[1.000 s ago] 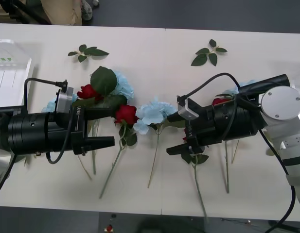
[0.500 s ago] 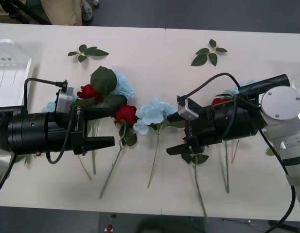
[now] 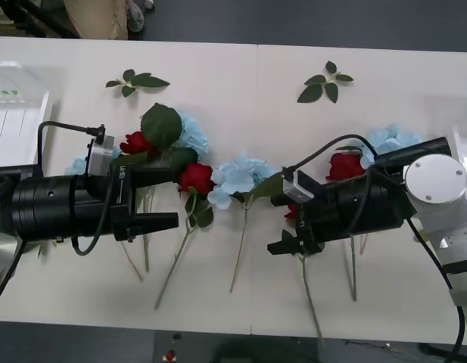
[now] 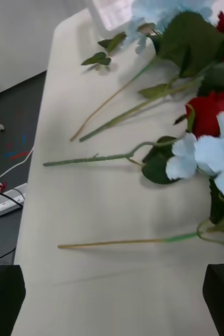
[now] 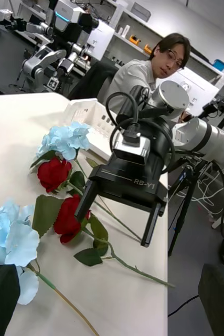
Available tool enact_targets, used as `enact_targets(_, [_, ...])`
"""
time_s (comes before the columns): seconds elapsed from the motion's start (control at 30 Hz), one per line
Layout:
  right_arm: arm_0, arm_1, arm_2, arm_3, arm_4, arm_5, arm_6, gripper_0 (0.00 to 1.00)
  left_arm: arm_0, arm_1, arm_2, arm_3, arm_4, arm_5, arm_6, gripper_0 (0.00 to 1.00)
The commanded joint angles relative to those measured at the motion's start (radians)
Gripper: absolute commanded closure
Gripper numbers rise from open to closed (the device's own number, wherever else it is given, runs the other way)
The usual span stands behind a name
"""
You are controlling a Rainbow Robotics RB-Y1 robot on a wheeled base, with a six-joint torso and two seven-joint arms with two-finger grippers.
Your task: Put the red flowers into the right box and the blue flowers into the left box
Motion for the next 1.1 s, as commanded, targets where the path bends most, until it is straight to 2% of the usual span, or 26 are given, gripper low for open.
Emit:
enact_targets(0.03, [-0.013, -0.011, -0.043, -0.01, 0.032, -0.001, 0.001, 0.0, 0.012, -0.017, -0.01, -0.007, 0.085, -0.004, -0.032, 0.0])
enact_targets(0.2, [-0.028, -0.057, -0.069, -0.03, 0.032, 0.05, -0.019, 0.0, 0.012, 0.05, -0.011, -0.051, 0.165, -0.061, -0.032, 0.0])
enact_targets(0.33, [-0.028, -0.117, -0.094, -0.116, 0.053, 0.085, -0.364, 0.0, 0.012, 0.147, 0.012, -0.123, 0.185, -0.09, 0.0, 0.0])
enact_targets(0.43, [-0.028, -0.166, -0.123, -0.185, 0.085, 0.116, -0.628, 0.0, 0.012, 0.21, 0.079, -0.206, 0.085, -0.087, 0.265, 0.0])
enact_targets(0.53, [-0.028, -0.218, -0.174, -0.217, 0.093, 0.134, -0.907, 0.0, 0.012, 0.266, 0.145, -0.303, -0.126, -0.047, 0.587, 0.0])
enact_targets(0.67, [-0.028, -0.245, -0.266, -0.217, 0.127, 0.172, -1.068, 0.0, 0.013, 0.277, 0.162, -0.321, -0.266, 0.041, 0.929, 0.0])
enact_targets(0.8, [-0.028, -0.247, -0.345, -0.21, 0.245, 0.194, -1.14, 0.0, 0.021, 0.277, 0.165, -0.321, -0.378, 0.113, 1.233, 0.0])
enact_targets(0.97, [-0.028, -0.272, -0.345, -0.159, 0.412, 0.177, -1.142, 0.0, 0.027, 0.277, 0.136, -0.317, -0.551, 0.123, 1.489, 0.0])
enact_targets(1.1, [-0.028, -0.281, -0.336, -0.085, 0.444, 0.112, -1.132, 0.0, 0.027, 0.277, 0.093, -0.297, -0.645, 0.12, 1.624, 0.0])
